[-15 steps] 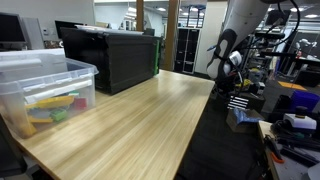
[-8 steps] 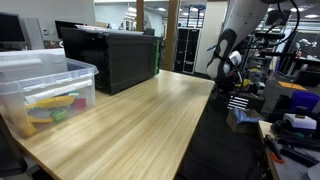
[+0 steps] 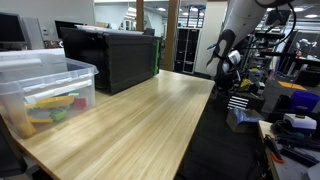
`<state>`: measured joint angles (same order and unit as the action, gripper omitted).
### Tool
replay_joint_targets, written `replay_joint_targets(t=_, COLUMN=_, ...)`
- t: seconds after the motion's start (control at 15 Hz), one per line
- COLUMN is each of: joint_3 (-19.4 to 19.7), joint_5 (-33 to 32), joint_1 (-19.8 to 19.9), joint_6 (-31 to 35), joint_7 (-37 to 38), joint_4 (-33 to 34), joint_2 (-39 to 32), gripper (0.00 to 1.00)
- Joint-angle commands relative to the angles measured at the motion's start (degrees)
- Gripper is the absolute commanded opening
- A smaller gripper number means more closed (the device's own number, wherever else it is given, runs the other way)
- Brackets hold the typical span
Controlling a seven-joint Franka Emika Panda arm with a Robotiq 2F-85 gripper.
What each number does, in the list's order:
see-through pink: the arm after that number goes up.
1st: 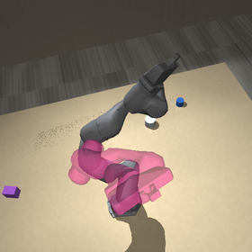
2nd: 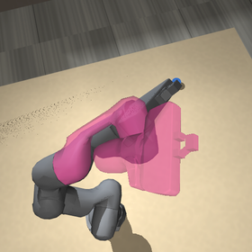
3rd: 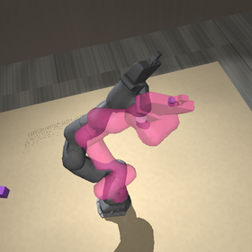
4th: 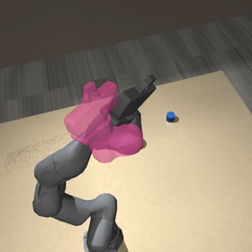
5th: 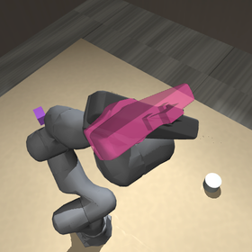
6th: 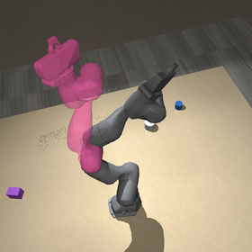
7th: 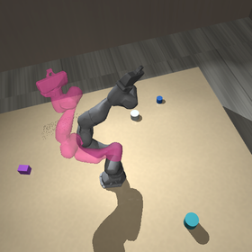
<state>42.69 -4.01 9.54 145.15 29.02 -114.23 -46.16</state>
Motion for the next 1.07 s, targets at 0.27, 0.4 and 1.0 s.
replay_joint_targets(t=0.27, joint_3=-1.1, joint_5=-0.9, joint_1=-2.5, joint_6=-2.1, joint_7=0.1, joint_4=-0.7, joint_2=2.2, gripper=0.02)
replay_joint_targets(t=0.4, joint_3=-0.3, joint_5=-2.2, joint_1=-3.9, joint_6=-1.7, joint_7=0.1, joint_4=-2.4, joint_2=3.2, gripper=0.02)
replay_joint_targets(t=1.0, joint_3=1.5, joint_5=-4.2, joint_1=-7.1, joint_6=0.3, joint_7=2.9, joint_4=-5.6, joint_2=2.8, gripper=0.02)
